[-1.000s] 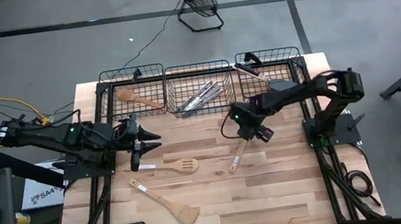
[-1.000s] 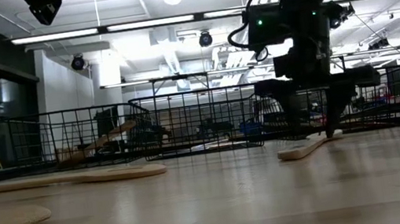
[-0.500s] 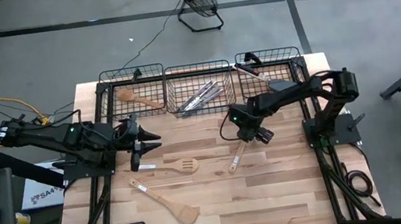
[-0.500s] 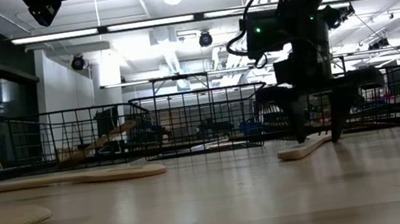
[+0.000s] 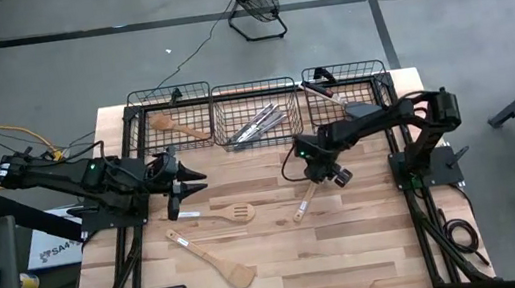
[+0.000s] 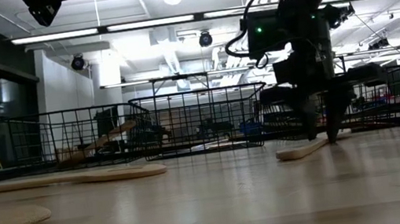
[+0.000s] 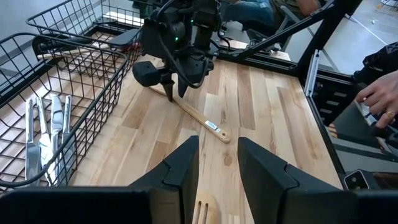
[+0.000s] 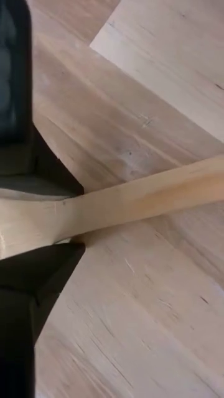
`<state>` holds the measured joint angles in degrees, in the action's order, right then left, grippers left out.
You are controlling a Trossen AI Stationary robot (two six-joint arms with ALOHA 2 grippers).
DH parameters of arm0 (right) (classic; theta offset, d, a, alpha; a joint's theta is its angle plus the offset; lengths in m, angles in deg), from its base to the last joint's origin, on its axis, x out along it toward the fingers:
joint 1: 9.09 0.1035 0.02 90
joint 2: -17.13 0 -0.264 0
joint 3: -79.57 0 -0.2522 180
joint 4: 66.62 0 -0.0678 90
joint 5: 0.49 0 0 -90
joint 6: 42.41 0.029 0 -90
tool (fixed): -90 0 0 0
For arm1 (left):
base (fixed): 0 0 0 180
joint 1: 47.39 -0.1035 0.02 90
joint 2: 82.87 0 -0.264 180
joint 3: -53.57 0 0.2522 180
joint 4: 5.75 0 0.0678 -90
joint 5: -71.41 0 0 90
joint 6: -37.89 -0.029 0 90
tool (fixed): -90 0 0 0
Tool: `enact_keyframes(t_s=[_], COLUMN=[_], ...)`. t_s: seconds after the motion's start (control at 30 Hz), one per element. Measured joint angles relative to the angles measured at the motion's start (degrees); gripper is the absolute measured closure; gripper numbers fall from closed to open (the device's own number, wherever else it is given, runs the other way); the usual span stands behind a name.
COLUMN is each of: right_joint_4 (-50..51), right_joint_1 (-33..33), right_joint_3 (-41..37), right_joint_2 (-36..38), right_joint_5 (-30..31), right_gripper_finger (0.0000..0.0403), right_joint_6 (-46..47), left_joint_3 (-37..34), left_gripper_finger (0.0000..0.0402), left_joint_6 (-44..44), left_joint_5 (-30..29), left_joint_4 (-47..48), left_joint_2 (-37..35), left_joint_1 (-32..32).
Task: Pick & Place Kitchen Items
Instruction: Put the brown serving spoon into the left mesh basket
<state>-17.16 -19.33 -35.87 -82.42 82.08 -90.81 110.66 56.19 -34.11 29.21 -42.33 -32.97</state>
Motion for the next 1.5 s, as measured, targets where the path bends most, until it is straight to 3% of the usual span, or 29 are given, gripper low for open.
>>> enact_keyframes(t_s=[0.3,0.9,1.1,1.5], right_joint_4=[0.11,-0.92,-3.96,-12.72], right_joint_1=[2.9,6.33,8.56,14.68], right_joint_3=[0.0,-0.38,-0.5,-0.37], right_joint_2=[0.02,2.62,6.67,9.66], right_joint_5=[1.29,3.25,-1.3,4.54], right_gripper_finger=[0.033,0.0331,0.0334,0.0335], right_joint_6=[6.19,30.17,38.3,48.64], left_joint_3=[0.0,0.0,0.0,0.0], left_gripper_finger=[0.0293,0.0293,0.0293,0.0293], left_joint_6=[0.02,0.04,0.04,0.03], left_joint_5=[0.02,0.02,0.02,0.02], left_joint_4=[-0.01,-0.03,-0.02,-0.18], left_joint_2=[0.0,0.0,0.0,0.24], left_joint_1=[0.0,-0.02,-0.04,-0.13])
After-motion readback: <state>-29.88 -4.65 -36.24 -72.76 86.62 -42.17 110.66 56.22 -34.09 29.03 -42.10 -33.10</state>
